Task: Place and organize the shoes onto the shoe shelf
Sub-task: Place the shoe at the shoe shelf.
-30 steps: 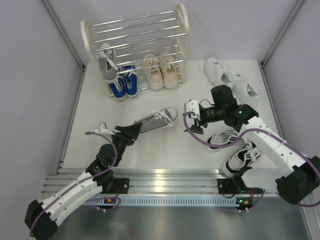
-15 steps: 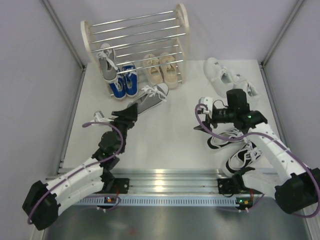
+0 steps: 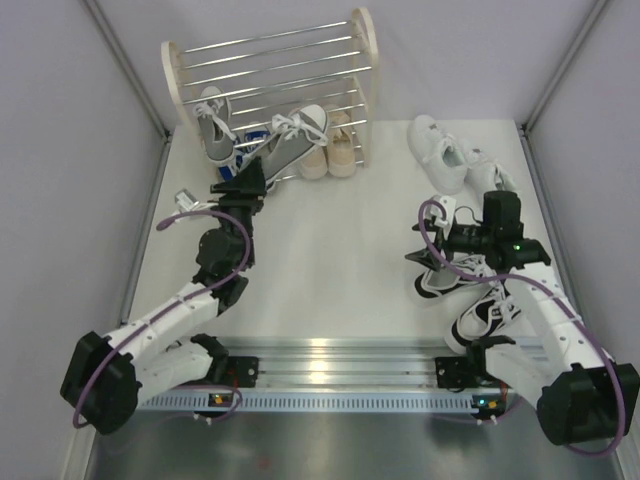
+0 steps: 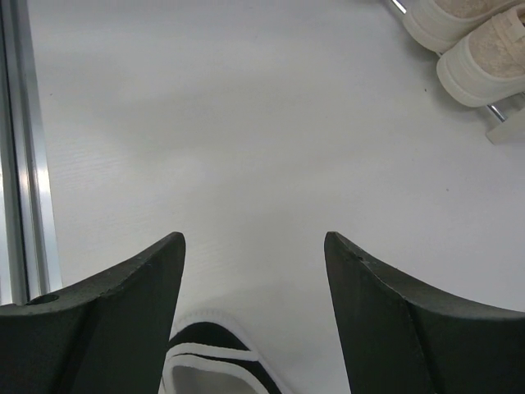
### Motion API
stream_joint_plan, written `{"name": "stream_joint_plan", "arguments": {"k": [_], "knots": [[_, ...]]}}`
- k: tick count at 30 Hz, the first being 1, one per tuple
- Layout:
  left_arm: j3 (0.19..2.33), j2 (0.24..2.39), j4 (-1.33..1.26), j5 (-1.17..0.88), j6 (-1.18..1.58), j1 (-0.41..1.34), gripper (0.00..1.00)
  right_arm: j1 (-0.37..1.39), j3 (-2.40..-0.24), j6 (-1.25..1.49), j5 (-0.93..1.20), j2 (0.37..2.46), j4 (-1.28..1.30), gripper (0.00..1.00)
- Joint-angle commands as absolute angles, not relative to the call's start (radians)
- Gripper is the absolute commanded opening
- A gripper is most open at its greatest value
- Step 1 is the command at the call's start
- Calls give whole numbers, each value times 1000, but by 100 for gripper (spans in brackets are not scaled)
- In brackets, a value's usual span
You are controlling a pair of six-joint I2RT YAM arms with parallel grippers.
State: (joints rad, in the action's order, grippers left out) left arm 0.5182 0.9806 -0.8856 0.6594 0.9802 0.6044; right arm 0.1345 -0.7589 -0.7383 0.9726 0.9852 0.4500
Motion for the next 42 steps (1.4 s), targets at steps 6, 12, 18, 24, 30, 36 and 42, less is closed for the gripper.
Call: {"name": "stream_joint_plan", "arguments": {"k": [6,12,18,24,30,36,42], "knots": [[633,1186,-1198,722,1080,500,0,80,-756,-738,1069,954,405,69],[683,1330,-1319,764,1088,460,0,48,-755,-744,1081,954,414,69],[752,1456,-1391,790,1121,423,0,14,-752,-746,1108,963,420,68],[882,1606,-1410,801,1102,420,0,-6,-752,-755,1114,962,429,68],[989,1719,-1413,851,1014,419,0,-51,-747,-772,1127,960,440,68],[1008,1782,-1410,802,1032,417,9,-61,-747,-778,1140,959,448,68],[899,1740,-1381,730,1095,417,78,-71,-747,-779,1149,953,449,68]]}}
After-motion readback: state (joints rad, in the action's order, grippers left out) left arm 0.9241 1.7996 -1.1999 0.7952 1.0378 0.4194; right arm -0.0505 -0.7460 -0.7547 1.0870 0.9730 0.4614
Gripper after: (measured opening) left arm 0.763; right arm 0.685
